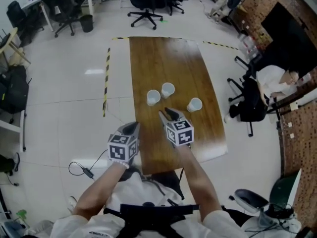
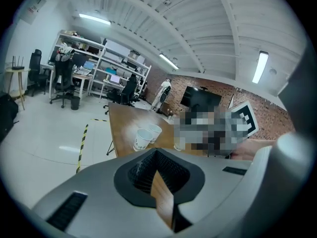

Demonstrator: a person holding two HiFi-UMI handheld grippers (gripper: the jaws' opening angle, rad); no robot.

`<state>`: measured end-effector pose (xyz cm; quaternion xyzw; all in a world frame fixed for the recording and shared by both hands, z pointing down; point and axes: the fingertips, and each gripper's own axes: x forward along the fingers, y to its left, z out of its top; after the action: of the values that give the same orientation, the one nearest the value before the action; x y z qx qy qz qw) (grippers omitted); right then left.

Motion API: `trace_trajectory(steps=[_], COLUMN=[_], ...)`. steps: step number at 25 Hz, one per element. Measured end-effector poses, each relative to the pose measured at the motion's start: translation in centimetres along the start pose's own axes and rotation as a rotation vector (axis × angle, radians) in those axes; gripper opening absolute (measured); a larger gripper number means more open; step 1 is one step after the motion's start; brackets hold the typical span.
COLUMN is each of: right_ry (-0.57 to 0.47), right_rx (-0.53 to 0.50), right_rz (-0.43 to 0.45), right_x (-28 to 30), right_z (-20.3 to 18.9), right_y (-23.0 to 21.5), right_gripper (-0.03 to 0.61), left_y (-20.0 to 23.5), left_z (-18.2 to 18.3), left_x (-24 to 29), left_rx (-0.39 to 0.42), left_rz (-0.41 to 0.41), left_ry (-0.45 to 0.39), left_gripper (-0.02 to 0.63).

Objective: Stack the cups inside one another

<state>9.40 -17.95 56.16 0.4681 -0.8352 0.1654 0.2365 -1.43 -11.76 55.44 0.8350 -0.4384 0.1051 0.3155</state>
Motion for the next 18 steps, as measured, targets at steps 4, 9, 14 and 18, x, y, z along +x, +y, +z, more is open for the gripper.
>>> trace_trajectory(steps=[4, 9, 14, 18], right_ry=[0.048, 0.127, 0.203, 0.242], right_rx=[-0.068, -0.194, -0.266, -0.285], right_rz=[0.017, 0.048, 0.082, 0.122], right_x=[3.3, 7.0, 9.4, 11.0], right_z=[0.3, -0.2, -1.5, -2.4], right_y=[0.0, -0.3, -0.5, -0.3], right_gripper=[0.147, 0.147, 0.147, 0.146], left_y=[1.2, 1.5, 1.8, 2.2], left_z=[-0.1, -0.1, -0.4, -0.4], left_x=[1.1, 2.5, 3.6, 4.1], left_rx=[-0.033, -0.078, -0.127, -0.149], left_rz=[0.014, 0.034, 0.068, 0.099], left_ry=[-0.008, -0.022, -0.028, -0.035], left_gripper=[-0.002, -0.002, -0.002, -0.002])
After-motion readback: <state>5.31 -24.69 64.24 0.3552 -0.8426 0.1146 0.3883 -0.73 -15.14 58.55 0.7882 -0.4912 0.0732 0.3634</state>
